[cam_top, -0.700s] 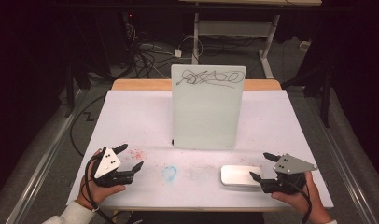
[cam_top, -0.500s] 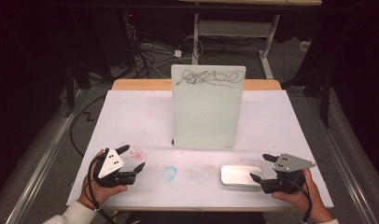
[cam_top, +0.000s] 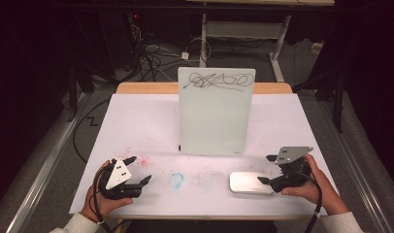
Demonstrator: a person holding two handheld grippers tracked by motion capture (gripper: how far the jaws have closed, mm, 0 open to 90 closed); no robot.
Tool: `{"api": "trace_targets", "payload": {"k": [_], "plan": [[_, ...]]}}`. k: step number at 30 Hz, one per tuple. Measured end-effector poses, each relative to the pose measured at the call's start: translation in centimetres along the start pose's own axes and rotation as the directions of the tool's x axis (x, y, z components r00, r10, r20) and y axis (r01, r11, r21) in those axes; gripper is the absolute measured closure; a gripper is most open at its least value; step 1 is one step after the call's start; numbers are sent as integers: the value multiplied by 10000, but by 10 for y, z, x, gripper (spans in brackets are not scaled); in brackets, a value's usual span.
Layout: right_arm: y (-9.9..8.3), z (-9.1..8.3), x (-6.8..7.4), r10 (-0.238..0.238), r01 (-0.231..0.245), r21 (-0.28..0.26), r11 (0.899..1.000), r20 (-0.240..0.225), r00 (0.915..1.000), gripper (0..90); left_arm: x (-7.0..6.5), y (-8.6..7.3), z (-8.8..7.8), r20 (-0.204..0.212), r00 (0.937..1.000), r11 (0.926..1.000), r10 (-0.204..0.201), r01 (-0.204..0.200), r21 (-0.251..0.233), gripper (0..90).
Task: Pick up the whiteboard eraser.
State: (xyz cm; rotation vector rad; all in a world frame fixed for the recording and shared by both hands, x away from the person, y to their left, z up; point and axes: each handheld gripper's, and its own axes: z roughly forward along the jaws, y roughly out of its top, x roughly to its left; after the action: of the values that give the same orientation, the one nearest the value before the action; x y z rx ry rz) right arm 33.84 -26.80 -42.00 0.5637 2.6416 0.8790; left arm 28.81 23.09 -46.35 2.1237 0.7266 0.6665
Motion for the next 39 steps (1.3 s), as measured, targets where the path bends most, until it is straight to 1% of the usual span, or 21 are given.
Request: {"api": "trace_targets", "payload": {"k": [3,5,6,8,9,10,12,14,15,16,17,19,22,24,25,26,31,34,36,37,39], "plan": [[7,12,5,-677,718,720,9948,-578,9960,216,0,-2,2,97,9999,9997,-112,110,229,207],[8,15,7,-801,866,899,9922,-731,9941,214,-1,-3,2,135,9999,9994,-73,68,346,207],[11,21,12,-1160,1279,1241,9840,-983,9884,210,-2,-3,2,146,9999,9993,-47,42,385,208],[13,26,14,-1196,1354,1232,9831,-1280,9845,198,-3,-3,0,135,9999,9993,-23,18,376,209],[13,26,14,-1196,1354,1232,9831,-1280,9845,198,-4,-3,0,137,9999,9992,-6,1,390,209],[15,30,15,-1397,1605,1467,9761,-1425,9799,194,-4,-3,-1,122,9999,9992,-14,8,411,210],[16,35,16,-1478,1732,1680,9704,-1537,9770,195,-4,-3,0,101,9999,9992,80,-83,382,210],[17,39,17,-1527,1812,1756,9676,-1643,9745,213,-4,-4,0,166,9999,9989,-16,8,477,210],[18,46,19,-1675,2022,2020,9583,-1760,9700,242,-4,-4,0,202,9998,9988,-15,5,484,210],[18,46,19,-1675,2022,2020,9583,-1760,9700,242,-4,-3,1,173,9998,9990,92,-100,445,210],[19,50,20,-1827,2199,2089,9529,-1833,9659,247,-4,-3,1,184,9997,9988,128,-137,474,210],[19,50,20,-1821,2200,2081,9530,-1868,9654,249,-4,-3,2,266,9996,9986,54,-68,522,210],[20,50,19,-1736,2147,2096,9539,-1981,9647,258,-4,-3,3,258,9995,9987,201,-213,462,210],[18,48,18,-1691,2104,1970,9576,-2072,9636,269,-5,-3,3,329,9994,9985,108,-125,526,210],[18,47,17,-1738,2153,1793,9599,-2217,9595,296,-5,-3,3,329,9994,9986,113,-130,517,210],[18,47,17,-1738,2153,1793,9599,-2217,9595,296,-4,-2,3,279,9994,9987,220,-233,456,210],[19,44,23,-1893,2247,1755,9585,-1977,9618,305,-5,-2,4,306,9992,9985,262,-276,464,210],[21,41,24,-1881,2181,1733,9604,-1743,9666,306,-4,-2,4,317,9992,9986,254,-268,466,210],[23,39,25,-1932,2178,1536,9638,-1605,9680,306,-4,-2,4,321,9992,9987,228,-242,452,210],[25,35,26,-1827,1983,1237,9723,-1271,9749,306,-4,-2,4,316,9993,9987,220,-234,444,210],[25,33,26,-1794,1925,1124,9748,-1167,9768,306,-4,-2,4,297,9993,9988,220,-233,441,210]]}}
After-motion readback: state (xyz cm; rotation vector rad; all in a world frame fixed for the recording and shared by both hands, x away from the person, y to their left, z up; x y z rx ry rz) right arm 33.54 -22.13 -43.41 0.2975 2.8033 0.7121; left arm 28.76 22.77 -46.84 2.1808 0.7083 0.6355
